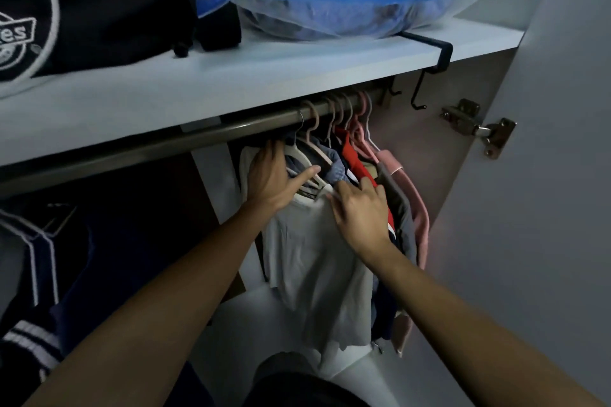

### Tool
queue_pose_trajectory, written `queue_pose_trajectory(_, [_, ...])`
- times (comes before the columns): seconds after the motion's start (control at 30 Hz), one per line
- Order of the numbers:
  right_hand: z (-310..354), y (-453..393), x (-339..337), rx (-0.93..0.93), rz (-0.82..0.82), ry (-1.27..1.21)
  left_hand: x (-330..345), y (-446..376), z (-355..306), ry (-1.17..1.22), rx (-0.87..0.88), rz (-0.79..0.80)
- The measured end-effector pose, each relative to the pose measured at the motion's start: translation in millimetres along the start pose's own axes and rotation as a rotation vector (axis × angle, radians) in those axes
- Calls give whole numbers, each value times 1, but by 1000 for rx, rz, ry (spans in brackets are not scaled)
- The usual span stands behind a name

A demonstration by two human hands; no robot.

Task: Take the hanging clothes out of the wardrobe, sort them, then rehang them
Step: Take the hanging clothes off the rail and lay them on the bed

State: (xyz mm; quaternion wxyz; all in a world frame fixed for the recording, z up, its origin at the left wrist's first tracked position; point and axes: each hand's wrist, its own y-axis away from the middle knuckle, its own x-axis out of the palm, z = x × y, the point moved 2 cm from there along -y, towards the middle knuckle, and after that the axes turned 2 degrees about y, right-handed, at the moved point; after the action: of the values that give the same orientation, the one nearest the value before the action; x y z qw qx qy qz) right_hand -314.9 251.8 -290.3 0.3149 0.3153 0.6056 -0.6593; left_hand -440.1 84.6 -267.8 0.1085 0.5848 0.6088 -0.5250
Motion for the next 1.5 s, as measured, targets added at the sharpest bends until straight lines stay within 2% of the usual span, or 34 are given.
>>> queue_pose_trajectory(0.3, [-9,-8,-12,-68,-79,-155,-15,-4,-1,-1,-1,11])
queue_pose_trajectory(0.53, [-21,-4,-22,-74,-67,-220,-25,8,6,-18,-25,32])
queue_pose_trajectory(0.73, [-36,18,-51,-104,-53,-244,-39,30,0,-8,134,-15])
queue_pose_trajectory(0.9, [-60,43,-91,-108,34,-264,-54,59,-18,-60,187,-2])
queue_pose_trajectory(1.03, [-83,73,-139,-97,52,-305,-71,86,-49,-121,184,33])
queue_pose_trajectory(1.27, [-124,119,-228,-88,24,-260,-107,147,-130,-59,181,42])
queue_pose_trajectory(1.5, [-140,178,-288,74,45,-282,-145,208,-204,-3,240,-6])
